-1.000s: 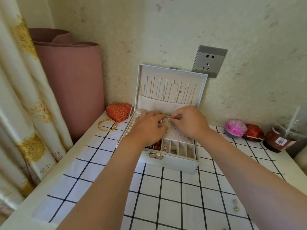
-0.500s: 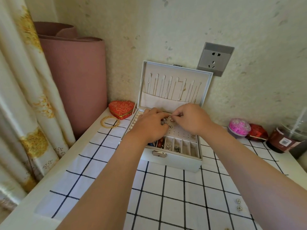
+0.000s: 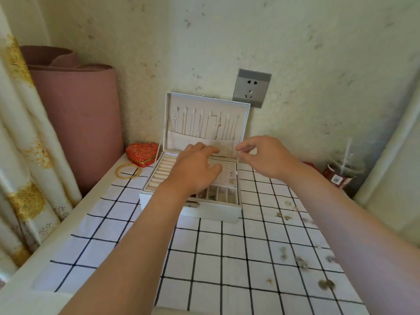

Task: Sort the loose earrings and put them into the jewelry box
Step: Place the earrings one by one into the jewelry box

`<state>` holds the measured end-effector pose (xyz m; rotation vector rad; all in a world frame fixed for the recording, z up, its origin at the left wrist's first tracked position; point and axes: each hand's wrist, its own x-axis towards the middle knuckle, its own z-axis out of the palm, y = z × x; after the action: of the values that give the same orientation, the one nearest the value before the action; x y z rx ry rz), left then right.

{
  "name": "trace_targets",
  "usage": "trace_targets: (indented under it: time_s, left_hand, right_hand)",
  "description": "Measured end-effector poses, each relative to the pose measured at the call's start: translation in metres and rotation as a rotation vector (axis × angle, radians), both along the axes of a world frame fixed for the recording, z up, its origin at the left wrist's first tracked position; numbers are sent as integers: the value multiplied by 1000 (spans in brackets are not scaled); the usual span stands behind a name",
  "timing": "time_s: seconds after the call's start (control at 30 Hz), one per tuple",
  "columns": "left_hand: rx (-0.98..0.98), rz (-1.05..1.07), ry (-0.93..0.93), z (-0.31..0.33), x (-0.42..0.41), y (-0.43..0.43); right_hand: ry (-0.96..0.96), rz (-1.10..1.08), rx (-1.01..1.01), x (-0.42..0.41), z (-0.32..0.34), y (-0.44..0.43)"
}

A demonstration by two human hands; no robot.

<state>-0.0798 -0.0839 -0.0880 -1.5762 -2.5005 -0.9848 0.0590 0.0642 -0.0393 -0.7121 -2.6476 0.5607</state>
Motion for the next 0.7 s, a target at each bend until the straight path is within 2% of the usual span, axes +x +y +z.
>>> trace_targets:
  time_s: [0.17,0.33,0.47,0.7]
  left_hand:
    - [26,-153,49,7,60,11]
    - [-97,-277,75,-6,108,29]
    - [-256,-312,106,-22,131,48]
    - [-379,-305,133,-48,147,74]
  right_hand:
    - [-56,-80,-16,74,0,2]
    - [-196,-183,-34,133,-42,4]
    - [-299,-200,-38,146,-55,7]
    - [-423,-202,31,135,-73,19]
